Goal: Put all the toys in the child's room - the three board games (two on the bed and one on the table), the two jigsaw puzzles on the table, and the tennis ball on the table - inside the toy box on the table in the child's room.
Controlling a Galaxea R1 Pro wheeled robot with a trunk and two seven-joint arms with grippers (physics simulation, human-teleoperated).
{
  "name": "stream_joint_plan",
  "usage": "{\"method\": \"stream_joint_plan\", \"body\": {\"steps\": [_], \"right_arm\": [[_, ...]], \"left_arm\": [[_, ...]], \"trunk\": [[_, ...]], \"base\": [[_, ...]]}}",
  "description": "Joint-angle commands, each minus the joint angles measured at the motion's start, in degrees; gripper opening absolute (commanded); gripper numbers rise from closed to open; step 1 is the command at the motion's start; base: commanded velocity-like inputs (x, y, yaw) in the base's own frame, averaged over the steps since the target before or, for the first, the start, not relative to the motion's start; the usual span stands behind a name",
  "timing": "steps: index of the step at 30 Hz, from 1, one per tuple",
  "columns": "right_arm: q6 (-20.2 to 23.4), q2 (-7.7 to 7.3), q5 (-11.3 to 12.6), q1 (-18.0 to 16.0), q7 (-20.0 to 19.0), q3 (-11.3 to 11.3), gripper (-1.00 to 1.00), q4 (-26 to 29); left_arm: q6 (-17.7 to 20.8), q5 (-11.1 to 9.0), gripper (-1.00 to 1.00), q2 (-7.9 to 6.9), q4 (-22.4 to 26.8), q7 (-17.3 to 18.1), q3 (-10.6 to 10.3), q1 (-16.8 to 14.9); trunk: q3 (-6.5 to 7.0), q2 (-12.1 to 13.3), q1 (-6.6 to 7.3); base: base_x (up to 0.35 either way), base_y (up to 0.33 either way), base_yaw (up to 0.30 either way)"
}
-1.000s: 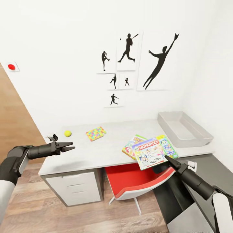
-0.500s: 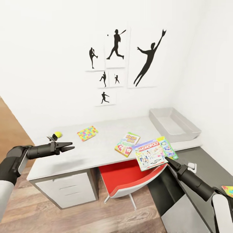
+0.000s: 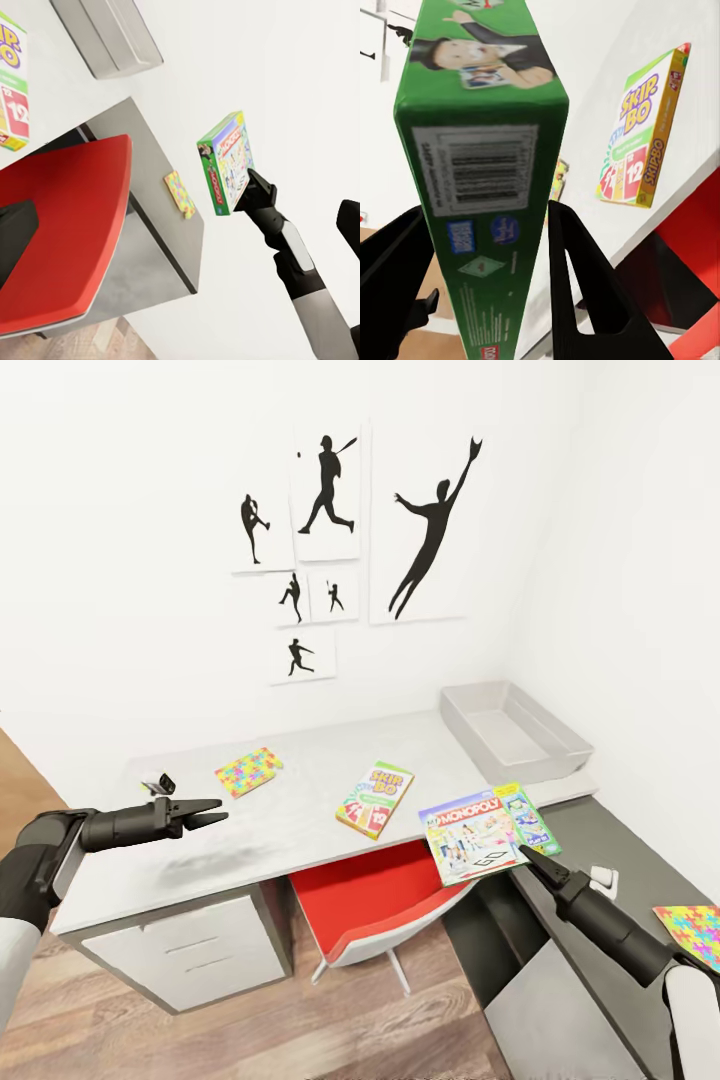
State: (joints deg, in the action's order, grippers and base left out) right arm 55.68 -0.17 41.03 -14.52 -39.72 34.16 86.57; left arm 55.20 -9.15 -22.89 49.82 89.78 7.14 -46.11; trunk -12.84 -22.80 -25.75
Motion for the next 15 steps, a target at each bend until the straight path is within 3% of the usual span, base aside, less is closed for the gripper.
{"method": "stream_joint_plan", "body": {"steps": [1,6,15], "right_arm": [[0.3,0.01,-0.2,-0.1,-0.5,0.1,-1.0,0.0],[0.4,-0.07,-0.2,-0.1,-1.5,0.2,-1.0,-0.1],[0.5,-0.09,-0.2,-0.1,-1.6,0.2,-1.0,-0.1]], "left_arm": [[0.6,0.0,1.0,-0.01,0.0,0.2,0.0,0.0],[0.6,0.0,1.0,-0.02,0.0,0.2,0.0,0.0],[0.6,0.0,1.0,-0.05,0.0,0.2,0.0,0.0]], "trunk": [[-0.17,-0.1,-0.03],[-0.3,-0.1,-0.03],[-0.67,-0.1,-0.03]], "base": [[0.0,0.003,-0.064],[0.071,0.065,-0.063],[0.176,0.081,-0.224]]}}
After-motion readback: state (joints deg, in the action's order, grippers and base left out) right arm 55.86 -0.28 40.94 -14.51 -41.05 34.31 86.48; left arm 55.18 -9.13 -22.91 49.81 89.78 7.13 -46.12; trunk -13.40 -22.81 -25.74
